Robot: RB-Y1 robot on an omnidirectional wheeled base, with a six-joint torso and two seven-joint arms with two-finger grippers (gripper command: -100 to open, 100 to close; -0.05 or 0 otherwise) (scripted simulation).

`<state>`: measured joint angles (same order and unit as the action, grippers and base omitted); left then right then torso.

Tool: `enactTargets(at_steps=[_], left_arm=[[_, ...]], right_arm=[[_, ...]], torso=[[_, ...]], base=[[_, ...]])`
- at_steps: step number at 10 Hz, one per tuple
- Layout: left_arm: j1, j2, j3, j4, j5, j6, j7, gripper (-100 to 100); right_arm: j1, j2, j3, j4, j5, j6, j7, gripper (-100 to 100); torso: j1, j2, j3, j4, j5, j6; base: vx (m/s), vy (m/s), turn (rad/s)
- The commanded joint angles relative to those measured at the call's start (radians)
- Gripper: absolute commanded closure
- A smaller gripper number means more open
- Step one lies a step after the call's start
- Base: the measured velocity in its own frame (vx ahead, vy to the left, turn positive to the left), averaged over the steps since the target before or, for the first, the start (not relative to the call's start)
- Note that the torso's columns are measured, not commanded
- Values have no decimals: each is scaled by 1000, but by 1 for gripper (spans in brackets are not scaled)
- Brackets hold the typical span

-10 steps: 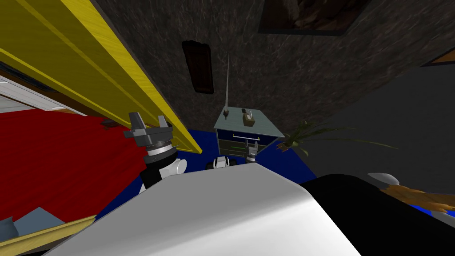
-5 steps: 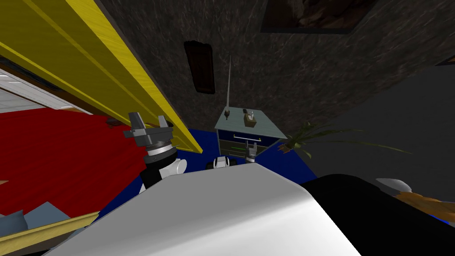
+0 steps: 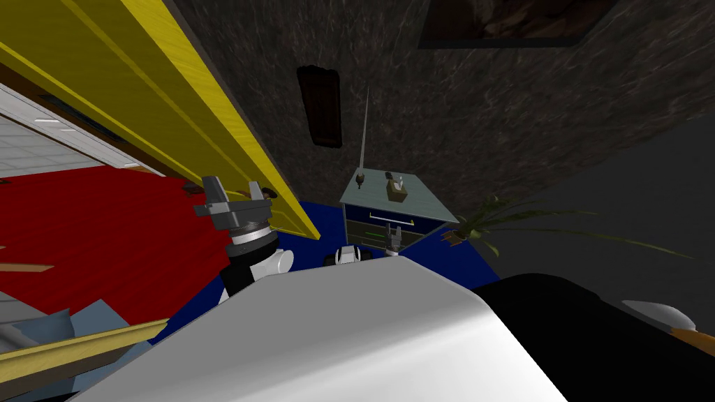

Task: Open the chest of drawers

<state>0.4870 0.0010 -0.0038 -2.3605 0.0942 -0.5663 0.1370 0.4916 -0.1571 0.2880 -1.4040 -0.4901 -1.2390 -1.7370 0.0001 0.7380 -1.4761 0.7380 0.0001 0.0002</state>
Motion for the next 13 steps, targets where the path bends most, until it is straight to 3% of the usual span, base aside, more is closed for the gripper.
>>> enactTargets(at_steps=[1,3,4,6,7,9,10,12,13], left_arm=[[0,0,0,0,0,0,0,0],[0,0,0,0,0,0,0,0],[0,0,0,0,0,0,0,0],[0,0,0,0,0,0,0,0],[0,0,0,0,0,0,0,0],[0,0,0,0,0,0,0,0],[0,0,0,0,0,0,0,0],[0,0,0,0,0,0,0,0],[0,0,0,0,0,0,0,0]], right_arm=[[-13,2,19,49,-27,-31,-76,-100],[-13,2,19,49,-27,-31,-127,-100],[-27,4,35,96,-49,-59,-158,-100],[-27,4,35,96,-49,-59,-205,-100],[-42,7,51,141,-70,-87,-241,-100],[-42,7,51,141,-70,-87,-282,-100],[-57,9,67,185,-91,-114,-319,-100],[-57,9,67,185,-91,-114,-355,-100],[-72,11,83,227,-110,-142,-395,-100]], torso=[[0,0,0,0,0,0],[0,0,0,0,0,0],[0,0,0,0,0,0],[0,0,0,0,0,0],[0,0,0,0,0,0],[0,0,0,0,0,0],[0,0,0,0,0,0],[0,0,0,0,0,0],[0,0,0,0,0,0]], base=[[17,-4,124],[14,-6,38],[17,-4,120],[11,-7,38],[14,-10,97],[11,-8,44],[14,-4,103],[10,-8,37],[13,-10,92]])
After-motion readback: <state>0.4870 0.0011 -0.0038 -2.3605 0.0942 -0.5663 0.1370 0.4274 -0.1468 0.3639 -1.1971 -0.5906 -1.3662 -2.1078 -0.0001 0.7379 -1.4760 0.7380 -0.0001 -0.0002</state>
